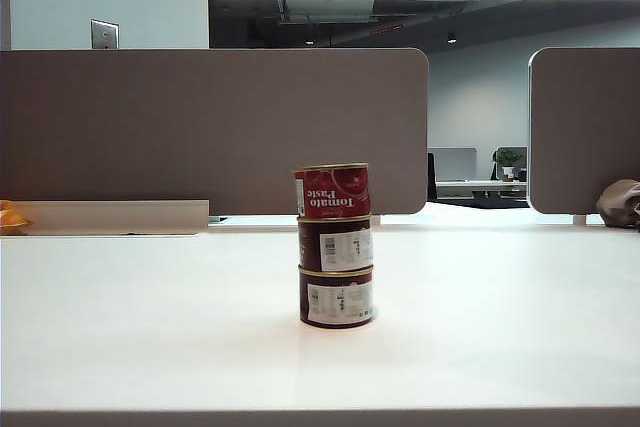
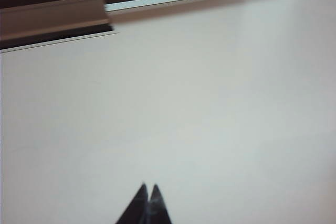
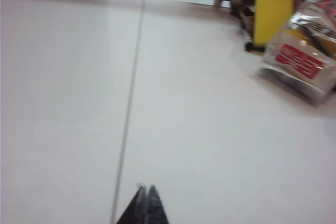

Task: Pick up the cans one by one and stack them together.

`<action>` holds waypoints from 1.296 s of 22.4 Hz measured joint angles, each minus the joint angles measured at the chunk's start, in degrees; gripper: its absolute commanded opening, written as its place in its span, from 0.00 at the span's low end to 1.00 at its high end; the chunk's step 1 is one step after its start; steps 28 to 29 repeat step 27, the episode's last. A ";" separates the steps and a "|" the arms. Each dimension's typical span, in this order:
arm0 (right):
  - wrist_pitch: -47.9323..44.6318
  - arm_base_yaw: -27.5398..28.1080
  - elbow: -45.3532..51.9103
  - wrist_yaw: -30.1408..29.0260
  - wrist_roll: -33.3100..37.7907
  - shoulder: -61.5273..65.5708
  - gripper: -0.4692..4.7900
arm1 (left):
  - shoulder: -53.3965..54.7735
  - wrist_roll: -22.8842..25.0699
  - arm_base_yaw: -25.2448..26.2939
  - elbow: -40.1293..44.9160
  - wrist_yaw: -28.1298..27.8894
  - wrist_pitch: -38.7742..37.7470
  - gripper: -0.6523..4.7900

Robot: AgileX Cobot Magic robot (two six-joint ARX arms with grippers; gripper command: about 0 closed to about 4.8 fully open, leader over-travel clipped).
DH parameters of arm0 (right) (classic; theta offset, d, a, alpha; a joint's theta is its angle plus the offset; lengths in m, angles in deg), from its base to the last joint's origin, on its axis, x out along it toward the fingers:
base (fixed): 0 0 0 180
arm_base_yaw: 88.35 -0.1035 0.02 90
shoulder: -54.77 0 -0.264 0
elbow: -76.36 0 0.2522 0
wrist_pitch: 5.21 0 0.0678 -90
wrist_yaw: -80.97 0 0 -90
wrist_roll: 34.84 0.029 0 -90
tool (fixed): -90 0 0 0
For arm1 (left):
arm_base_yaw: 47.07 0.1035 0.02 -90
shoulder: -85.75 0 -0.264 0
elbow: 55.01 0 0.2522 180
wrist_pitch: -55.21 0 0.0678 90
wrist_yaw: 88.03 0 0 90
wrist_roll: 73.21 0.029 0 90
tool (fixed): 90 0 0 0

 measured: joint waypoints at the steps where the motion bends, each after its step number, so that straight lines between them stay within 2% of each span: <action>1: 0.00 1.20 0.00 0.09 0.02 0.00 0.09 | 0.00 0.00 2.29 0.00 0.22 0.02 0.11; 8: 0.00 0.63 0.00 0.09 0.00 0.00 0.09 | 0.00 0.00 9.05 0.00 -0.22 0.00 0.11; 29: 0.00 -2.10 0.00 0.13 0.00 0.00 0.09 | 0.00 0.00 8.92 0.00 -0.26 0.00 0.11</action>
